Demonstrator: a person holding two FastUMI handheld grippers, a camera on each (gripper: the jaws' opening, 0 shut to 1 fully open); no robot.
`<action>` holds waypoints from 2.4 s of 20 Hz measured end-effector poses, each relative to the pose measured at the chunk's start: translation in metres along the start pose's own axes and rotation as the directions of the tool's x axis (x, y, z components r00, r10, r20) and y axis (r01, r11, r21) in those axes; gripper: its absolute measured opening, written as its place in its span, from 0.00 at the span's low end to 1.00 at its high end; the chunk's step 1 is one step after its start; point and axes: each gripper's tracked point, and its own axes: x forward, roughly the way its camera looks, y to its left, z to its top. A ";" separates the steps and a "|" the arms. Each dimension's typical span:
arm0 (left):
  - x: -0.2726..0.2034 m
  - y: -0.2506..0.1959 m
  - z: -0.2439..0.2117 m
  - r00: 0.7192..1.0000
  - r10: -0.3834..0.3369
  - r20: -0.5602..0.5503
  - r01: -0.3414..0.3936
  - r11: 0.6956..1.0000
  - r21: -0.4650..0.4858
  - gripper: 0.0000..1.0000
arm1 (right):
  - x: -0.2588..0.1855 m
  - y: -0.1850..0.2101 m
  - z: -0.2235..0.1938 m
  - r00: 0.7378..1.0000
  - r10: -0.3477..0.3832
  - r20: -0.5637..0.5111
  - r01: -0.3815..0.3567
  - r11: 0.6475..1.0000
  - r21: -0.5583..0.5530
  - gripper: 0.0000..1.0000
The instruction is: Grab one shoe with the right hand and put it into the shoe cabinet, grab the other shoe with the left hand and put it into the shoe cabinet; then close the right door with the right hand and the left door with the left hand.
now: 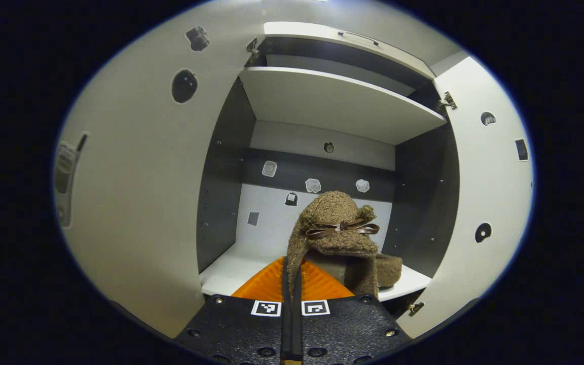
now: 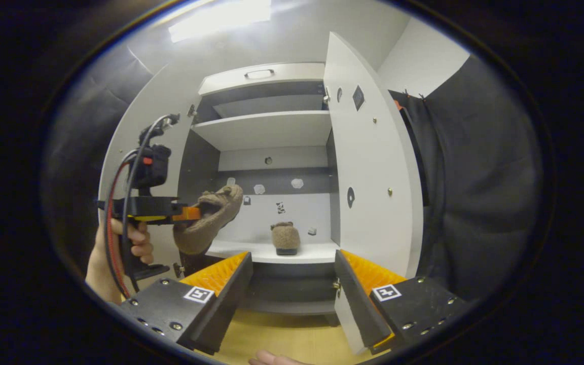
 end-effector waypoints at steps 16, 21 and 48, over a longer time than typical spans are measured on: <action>0.112 0.012 -0.054 0.993 0.055 -0.105 -0.061 0.996 -0.058 0.01 | 0.009 0.000 -0.019 0.999 0.011 -0.036 -0.011 1.000 -0.001 0.98; 0.115 0.018 -0.045 0.994 0.102 -0.036 -0.103 0.994 -0.020 0.12 | 0.008 0.003 -0.021 0.999 0.010 -0.044 -0.011 1.000 -0.025 0.98; -0.199 -0.005 0.017 0.993 -0.086 0.077 0.084 0.996 0.031 0.96 | -0.102 -0.021 0.038 1.000 0.013 0.014 -0.013 1.000 0.007 0.98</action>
